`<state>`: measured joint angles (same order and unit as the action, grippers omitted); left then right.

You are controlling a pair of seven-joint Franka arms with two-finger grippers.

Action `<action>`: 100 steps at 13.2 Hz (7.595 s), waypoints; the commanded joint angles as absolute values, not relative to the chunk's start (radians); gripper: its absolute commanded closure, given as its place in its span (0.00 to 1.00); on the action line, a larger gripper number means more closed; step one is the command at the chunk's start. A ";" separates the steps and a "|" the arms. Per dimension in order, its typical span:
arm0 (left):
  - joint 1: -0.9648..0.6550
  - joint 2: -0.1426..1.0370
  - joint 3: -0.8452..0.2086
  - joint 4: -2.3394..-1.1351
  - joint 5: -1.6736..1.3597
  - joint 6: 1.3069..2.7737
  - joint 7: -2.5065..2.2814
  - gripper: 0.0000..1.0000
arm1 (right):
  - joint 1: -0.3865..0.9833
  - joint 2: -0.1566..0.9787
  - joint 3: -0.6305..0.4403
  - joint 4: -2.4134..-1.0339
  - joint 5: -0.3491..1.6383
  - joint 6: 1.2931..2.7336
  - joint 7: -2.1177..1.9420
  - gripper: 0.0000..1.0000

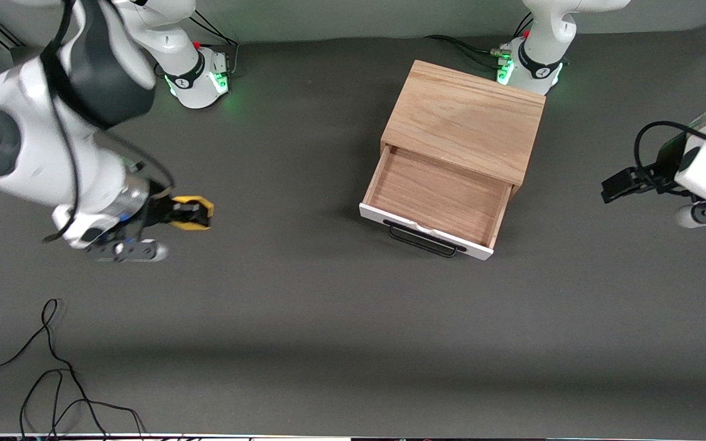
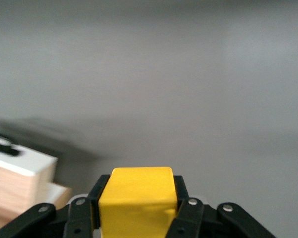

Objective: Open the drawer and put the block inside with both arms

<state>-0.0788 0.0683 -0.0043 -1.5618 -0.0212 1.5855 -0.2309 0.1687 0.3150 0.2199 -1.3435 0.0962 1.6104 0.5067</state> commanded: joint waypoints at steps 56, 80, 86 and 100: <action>-0.081 0.006 0.002 -1.628 0.028 1.574 0.012 0.00 | 0.244 0.499 0.565 -1.097 -0.207 1.609 1.072 0.00; -0.083 0.006 0.002 -1.628 0.026 1.575 0.020 0.00 | 0.126 -0.015 -0.055 -1.650 0.043 1.629 0.147 0.00; -0.084 0.008 0.002 -1.628 0.026 1.575 0.018 0.00 | 0.127 -0.069 -0.063 -1.790 0.031 1.717 0.147 0.00; -0.086 0.006 0.002 -1.628 0.026 1.575 0.018 0.00 | 0.126 -0.052 -0.087 -1.770 0.025 1.724 0.143 0.00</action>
